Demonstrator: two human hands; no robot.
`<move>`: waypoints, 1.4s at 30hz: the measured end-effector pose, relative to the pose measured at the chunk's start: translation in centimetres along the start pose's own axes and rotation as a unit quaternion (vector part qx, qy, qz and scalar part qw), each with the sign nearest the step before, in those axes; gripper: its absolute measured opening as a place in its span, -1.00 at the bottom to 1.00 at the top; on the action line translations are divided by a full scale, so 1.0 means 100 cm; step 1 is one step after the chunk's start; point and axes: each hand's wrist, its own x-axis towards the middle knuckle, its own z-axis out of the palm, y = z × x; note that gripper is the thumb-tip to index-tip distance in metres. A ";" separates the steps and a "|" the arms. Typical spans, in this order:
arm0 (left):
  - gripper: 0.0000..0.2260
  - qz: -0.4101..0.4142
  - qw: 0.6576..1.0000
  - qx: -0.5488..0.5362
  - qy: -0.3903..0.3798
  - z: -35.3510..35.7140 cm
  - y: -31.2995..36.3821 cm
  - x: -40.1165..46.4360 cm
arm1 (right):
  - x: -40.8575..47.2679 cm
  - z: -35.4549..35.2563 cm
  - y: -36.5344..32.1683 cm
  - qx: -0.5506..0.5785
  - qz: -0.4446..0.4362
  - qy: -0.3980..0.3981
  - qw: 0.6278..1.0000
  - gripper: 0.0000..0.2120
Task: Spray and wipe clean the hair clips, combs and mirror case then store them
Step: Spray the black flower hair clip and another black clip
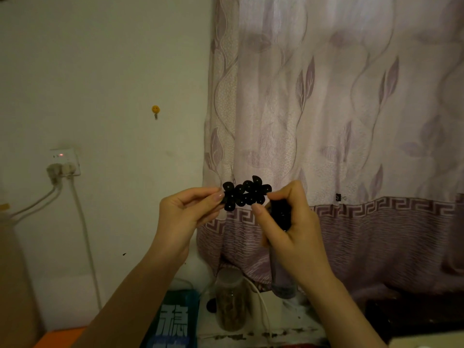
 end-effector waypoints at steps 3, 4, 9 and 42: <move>-0.78 -0.002 1.000 0.009 0.002 -0.003 0.000 0.000 | 0.000 -0.004 0.002 0.028 0.010 0.002 1.000 -0.79; -0.78 -0.003 1.000 0.009 0.003 -0.005 0.000 0.000 | 0.001 -0.005 0.003 0.037 0.013 -0.001 0.999 -0.78; -0.81 -0.013 1.000 0.010 -0.004 -0.009 -0.002 0.001 | 0.001 -0.013 0.010 0.097 0.072 0.008 0.993 -0.51; -0.62 -0.035 0.973 0.151 -0.171 -0.021 -0.019 -0.018 | -0.017 -0.020 0.027 0.187 0.248 -0.020 0.951 -0.44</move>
